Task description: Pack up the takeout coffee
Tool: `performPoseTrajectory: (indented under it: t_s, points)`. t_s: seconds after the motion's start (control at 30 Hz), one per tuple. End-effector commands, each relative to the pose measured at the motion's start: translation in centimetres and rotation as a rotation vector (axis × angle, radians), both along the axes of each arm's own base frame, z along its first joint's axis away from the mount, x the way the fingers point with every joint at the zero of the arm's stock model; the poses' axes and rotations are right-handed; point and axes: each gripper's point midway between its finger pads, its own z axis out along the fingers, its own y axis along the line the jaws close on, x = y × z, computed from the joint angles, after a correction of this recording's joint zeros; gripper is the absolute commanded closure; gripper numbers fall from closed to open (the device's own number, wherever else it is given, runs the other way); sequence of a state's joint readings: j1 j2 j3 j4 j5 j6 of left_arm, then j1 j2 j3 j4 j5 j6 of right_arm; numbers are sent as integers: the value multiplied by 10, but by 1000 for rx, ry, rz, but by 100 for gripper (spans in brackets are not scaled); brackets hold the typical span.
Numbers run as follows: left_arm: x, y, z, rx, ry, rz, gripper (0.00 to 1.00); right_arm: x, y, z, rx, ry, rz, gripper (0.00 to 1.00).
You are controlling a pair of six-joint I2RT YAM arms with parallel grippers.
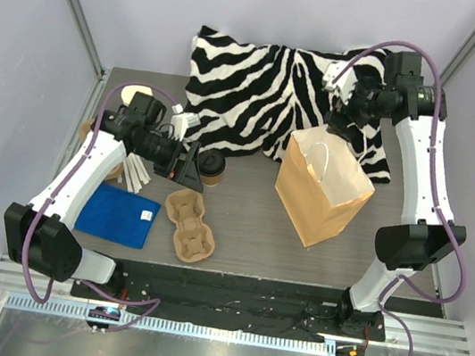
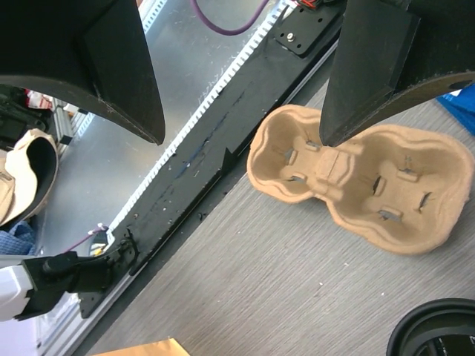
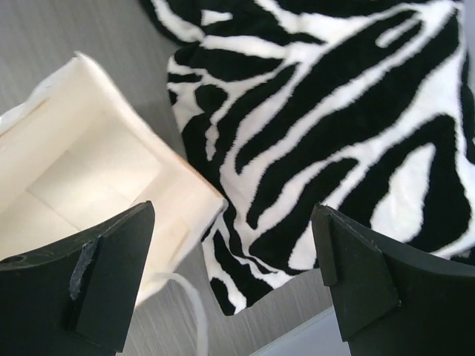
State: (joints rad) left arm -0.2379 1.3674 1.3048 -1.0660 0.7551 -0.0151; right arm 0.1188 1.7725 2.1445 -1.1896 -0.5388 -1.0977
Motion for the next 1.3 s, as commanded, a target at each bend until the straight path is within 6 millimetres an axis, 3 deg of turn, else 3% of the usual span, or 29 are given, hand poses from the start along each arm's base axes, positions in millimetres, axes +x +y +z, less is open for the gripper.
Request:
performPoseTrajectory:
  t_s: [0.0,0.3,0.4,0.6,0.7,0.77,1.0,1.2,1.27]
  points:
    - [3,-5,6,-57,2,-7,11,-22,16,-11,-117,-28,192,6]
    - [3,-1,1,-57,25,0,11,-24,40,-45,-221,-5,279,12]
    - [6,2,1,-57,27,14,12,-20,42,-53,-243,11,277,29]
    - [21,27,0,-10,-12,77,13,-18,39,-48,-253,30,245,58]
    - [28,40,1,-2,-26,102,13,-22,38,-40,-249,24,245,77]
    - [32,45,1,-5,-21,111,13,-22,39,-34,-232,17,207,99]
    - [34,50,-5,0,-9,121,14,-13,34,-6,-149,15,-44,99]
    - [35,56,-16,45,-18,127,13,-1,23,-1,-78,64,-273,99]
    - [35,58,-20,57,-14,126,13,-5,24,-6,-54,119,-316,99]
